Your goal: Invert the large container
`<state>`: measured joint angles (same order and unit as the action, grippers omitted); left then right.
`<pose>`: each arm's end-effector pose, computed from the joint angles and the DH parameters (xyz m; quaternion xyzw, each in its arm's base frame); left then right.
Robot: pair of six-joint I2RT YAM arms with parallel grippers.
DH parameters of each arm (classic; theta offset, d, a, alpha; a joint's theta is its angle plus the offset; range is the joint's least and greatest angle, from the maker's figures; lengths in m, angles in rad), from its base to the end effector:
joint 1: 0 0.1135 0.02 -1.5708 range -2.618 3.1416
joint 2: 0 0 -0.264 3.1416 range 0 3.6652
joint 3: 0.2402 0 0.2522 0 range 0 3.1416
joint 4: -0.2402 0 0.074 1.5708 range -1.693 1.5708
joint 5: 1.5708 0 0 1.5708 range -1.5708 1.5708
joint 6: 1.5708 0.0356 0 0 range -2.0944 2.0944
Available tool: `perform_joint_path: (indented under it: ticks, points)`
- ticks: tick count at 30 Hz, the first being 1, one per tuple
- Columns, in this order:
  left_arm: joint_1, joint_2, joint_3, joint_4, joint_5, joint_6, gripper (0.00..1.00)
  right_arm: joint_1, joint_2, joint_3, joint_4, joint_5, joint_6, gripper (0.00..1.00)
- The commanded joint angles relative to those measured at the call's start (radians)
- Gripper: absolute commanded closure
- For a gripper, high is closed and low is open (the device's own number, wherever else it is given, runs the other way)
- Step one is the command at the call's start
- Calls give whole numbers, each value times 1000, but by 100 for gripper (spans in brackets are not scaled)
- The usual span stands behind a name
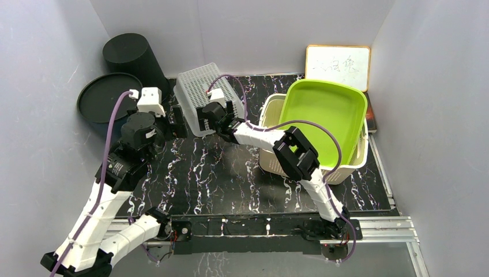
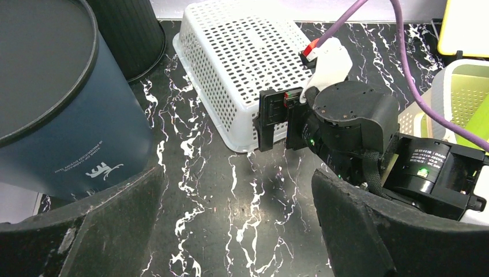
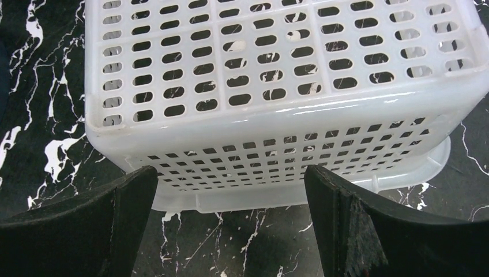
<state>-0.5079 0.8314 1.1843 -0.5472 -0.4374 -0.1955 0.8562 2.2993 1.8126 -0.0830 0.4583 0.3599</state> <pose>0.1432 -0.0624 0.4290 -0.0188 0.7662 -0.0563 0.6398 0.3589 0.3897 0.1918 -0.1042 0.8550 0.1034 0.4974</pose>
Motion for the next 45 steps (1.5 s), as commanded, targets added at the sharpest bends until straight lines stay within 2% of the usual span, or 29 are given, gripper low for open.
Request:
perform_joint_path:
  ticks: [1, 4, 10, 12, 16, 22, 25, 27, 32, 34, 38, 45]
  points:
    - [-4, -2, -14, 5, -3, -4, 2, -94, -16, 38, 110, 193, -42, 2]
    - [-4, 0, -24, 15, -2, -6, 2, -93, -51, -22, 139, 181, -48, 2]
    - [-3, -2, -33, 13, -1, -11, 2, -108, -87, -77, 79, 304, -19, 2]
    - [-4, -7, -36, 16, -3, -12, 2, -115, -123, -123, 95, 259, -9, 2]
    - [-3, -6, -33, 14, -7, -12, 2, -116, -222, -240, 254, 81, -99, 2]
    - [-4, -14, -39, 4, 2, -28, 1, -120, -232, -153, 129, 212, -116, 2]
    - [-3, -23, -54, -1, -2, -32, 2, -120, -289, -208, 186, 155, -134, 2]
    - [-4, -22, -61, -11, -4, -32, 2, -122, -311, -239, 205, 183, -128, 2]
    - [-4, -24, -58, -23, 6, -39, 2, -155, -207, -71, -1, 282, -91, 2]
    - [-4, -29, -58, -27, 5, -40, 2, -169, -214, -99, 7, 204, -74, 2]
    - [-4, -34, -64, -31, -7, -38, 2, -202, -297, -239, 156, -61, -45, 2]
    - [-4, -23, -76, -18, -3, -35, 2, -212, -279, -150, 37, -4, -32, 2]
